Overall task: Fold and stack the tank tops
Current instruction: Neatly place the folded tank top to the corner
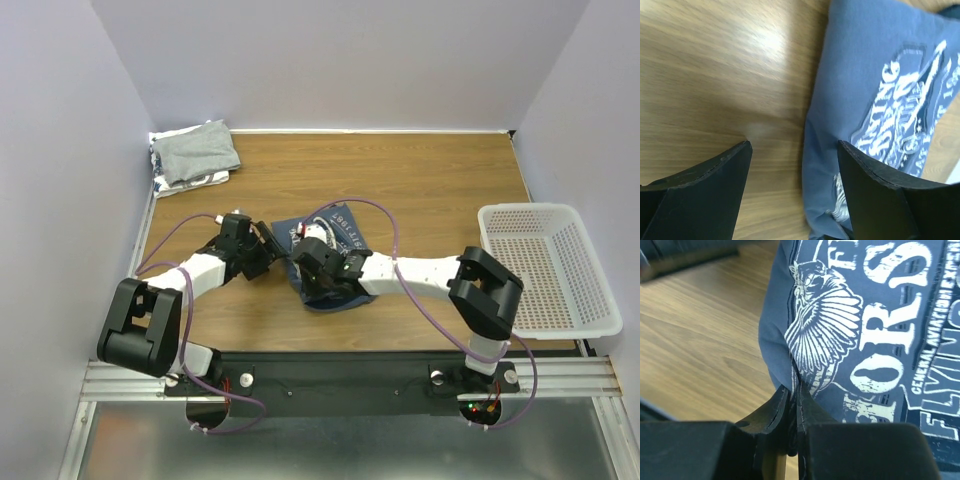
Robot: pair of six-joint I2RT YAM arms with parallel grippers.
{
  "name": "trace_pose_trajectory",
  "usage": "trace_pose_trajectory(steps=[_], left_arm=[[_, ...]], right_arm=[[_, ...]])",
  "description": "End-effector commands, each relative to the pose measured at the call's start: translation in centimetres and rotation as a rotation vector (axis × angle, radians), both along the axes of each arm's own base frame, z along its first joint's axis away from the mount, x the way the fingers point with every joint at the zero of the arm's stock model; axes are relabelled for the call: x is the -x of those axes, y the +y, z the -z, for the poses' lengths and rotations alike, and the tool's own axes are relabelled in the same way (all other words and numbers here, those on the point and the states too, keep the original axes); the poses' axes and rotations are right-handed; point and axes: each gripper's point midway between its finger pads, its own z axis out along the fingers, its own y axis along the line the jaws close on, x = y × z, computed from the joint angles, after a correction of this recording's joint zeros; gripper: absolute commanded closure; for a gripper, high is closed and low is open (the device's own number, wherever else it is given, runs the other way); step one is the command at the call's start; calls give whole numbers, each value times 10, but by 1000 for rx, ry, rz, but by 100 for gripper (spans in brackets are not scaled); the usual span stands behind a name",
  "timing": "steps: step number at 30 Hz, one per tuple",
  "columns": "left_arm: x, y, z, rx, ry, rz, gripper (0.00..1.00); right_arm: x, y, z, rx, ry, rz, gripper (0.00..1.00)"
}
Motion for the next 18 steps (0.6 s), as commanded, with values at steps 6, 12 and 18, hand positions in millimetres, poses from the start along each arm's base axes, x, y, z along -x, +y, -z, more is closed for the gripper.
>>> trace_pose_trajectory(steps=[6,12,18], left_arm=[[32,-37,18,152,85,106,10],[34,-45,25,198,104,114,10],[27,-44,32,184,104,88,17]], right_arm=[[-7,14,-45,-218,15,12,96],[-5,14,-54,-257,20,1,97],[-2,13,-53,-264,35,-10,97]])
